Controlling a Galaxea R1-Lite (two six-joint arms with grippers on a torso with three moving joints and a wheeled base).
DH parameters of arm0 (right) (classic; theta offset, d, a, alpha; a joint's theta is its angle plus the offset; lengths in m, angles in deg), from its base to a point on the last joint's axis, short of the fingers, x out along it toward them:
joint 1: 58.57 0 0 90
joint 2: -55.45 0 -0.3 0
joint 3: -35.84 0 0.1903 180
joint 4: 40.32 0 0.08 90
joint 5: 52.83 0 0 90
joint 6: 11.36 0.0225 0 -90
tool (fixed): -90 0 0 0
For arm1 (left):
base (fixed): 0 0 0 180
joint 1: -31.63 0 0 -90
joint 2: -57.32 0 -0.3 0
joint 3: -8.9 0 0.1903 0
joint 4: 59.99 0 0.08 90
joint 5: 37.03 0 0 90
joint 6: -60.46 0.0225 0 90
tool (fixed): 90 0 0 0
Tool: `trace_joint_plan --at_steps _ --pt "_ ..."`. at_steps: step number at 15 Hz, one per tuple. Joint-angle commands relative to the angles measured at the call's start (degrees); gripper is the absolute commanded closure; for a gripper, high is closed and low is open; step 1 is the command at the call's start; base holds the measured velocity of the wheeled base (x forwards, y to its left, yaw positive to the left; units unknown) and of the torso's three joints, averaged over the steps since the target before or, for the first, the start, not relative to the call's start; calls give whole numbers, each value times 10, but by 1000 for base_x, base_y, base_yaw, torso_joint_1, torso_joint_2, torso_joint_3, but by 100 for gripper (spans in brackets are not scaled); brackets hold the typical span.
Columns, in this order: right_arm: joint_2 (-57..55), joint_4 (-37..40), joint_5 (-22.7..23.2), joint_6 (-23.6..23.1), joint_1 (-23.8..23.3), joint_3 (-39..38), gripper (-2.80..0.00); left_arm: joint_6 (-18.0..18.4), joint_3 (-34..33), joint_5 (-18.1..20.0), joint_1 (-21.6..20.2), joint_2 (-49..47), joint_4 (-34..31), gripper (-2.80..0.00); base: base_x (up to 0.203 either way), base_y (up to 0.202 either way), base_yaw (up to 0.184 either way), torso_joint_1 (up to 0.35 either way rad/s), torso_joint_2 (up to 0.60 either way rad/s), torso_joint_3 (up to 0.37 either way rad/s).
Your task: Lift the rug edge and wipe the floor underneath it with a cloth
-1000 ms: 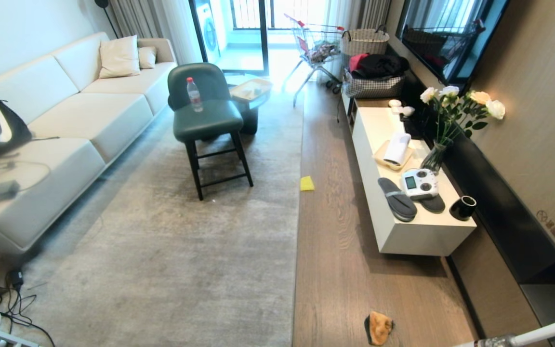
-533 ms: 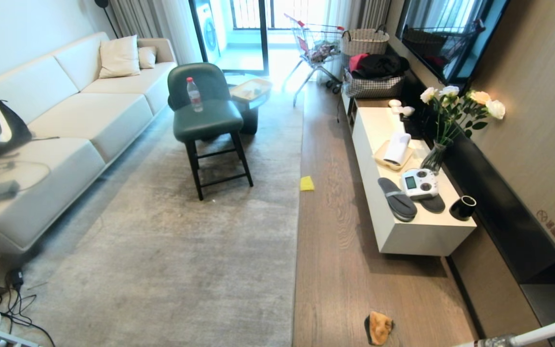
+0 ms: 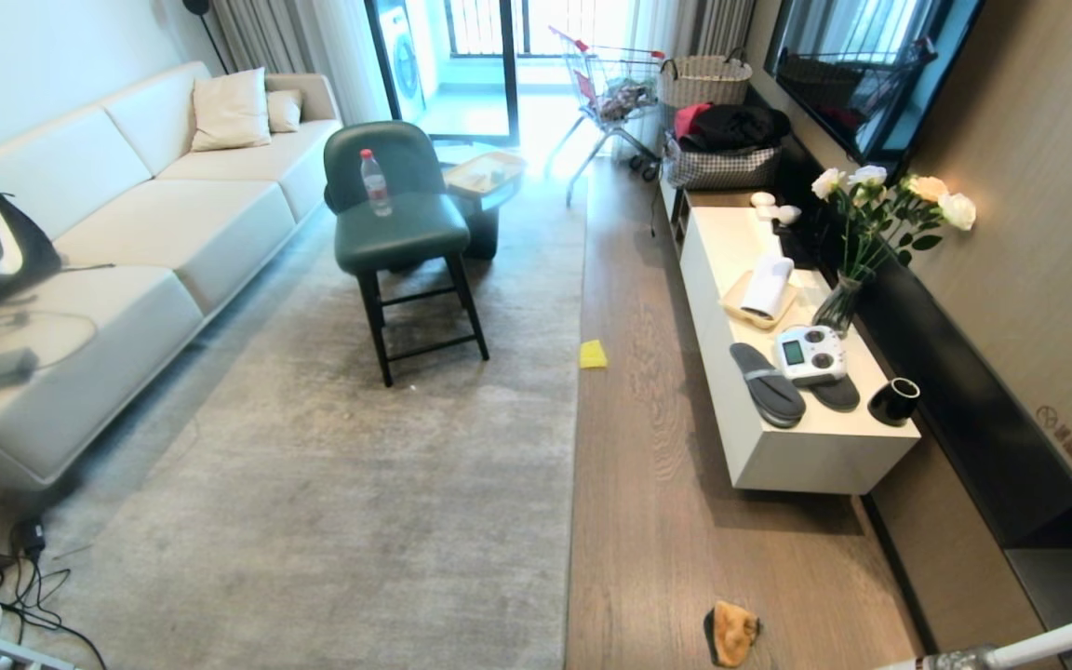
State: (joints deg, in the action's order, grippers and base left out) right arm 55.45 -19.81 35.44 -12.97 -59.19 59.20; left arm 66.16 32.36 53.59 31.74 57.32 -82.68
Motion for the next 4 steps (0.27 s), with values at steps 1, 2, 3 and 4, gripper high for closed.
trace_joint_plan --at_steps 1,2,3,4 --pt "-1 -1 -1 11 0 0 0 0 0 0 0 0 0 0 0 0 0 0 0 0" --pt "-1 -2 -1 22 0 0 0 0 0 0 0 0 0 0 0 0 0 0 0 0" --pt "-1 -2 -3 29 0 0 0 0 0 0 1 0 0 0 0 0 0 0 0 0" --pt "-1 -3 -3 32 0 0 0 0 0 0 0 0 0 0 0 0 0 0 0 0"
